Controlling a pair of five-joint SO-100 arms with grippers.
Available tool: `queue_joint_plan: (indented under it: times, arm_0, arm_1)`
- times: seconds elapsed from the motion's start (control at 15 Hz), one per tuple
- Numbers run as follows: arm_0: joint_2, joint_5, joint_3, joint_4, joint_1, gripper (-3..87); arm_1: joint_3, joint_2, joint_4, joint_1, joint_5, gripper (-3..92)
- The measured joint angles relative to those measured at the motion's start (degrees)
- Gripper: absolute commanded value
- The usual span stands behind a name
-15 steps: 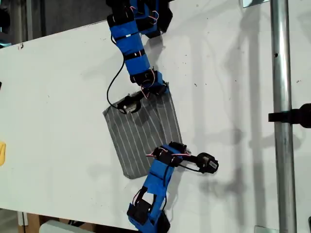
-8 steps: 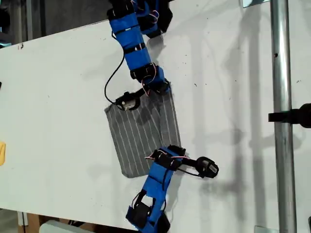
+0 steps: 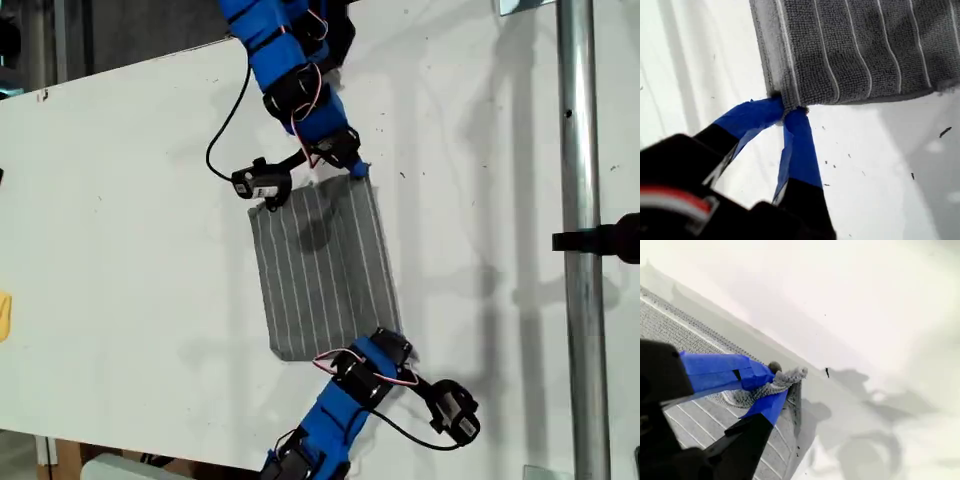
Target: Grasp corners of a towel and fold twice.
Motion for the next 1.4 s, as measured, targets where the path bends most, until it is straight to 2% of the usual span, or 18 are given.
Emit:
queue_joint_plan:
  times: [0.13, 0.27, 0.67, 0.87, 1.07, 1.2, 1.4]
  arm_0:
    - [3.7, 1.1, 1.8, 0.2, -1.1, -2.8]
    - [9.9, 6.2, 8.9, 1.0, -6.4, -2.8]
    - [17.5, 29.4, 22.7, 1.1, -33.4, -2.8]
    - [21.3, 40.5, 25.9, 1.6, -48.2, -2.8]
    - [25.5, 51.1, 25.9, 1.7, -62.1, -2.8]
    - [29.4, 54.3, 25.8, 1.7, -64.4, -2.8]
    - [31.8, 54.1, 27.7, 1.8, -63.8, -2.7]
  arm_1:
    - [-0.3, 0.1, 0.1, 4.2, -1.6, -0.2]
    - [-0.3, 0.2, 0.1, 12.3, -6.9, -0.2]
    - [-6.1, -12.2, -6.9, 33.7, -21.7, -0.2]
    - [-19.4, -25.4, -8.3, 43.7, -31.1, -0.2]
    - [-33.4, -31.3, -6.7, 53.2, -36.1, -0.2]
    - [-36.7, -30.8, -4.5, 54.7, -36.8, -0.2]
    - [-36.7, -29.7, -2.2, 54.4, -36.8, -0.2]
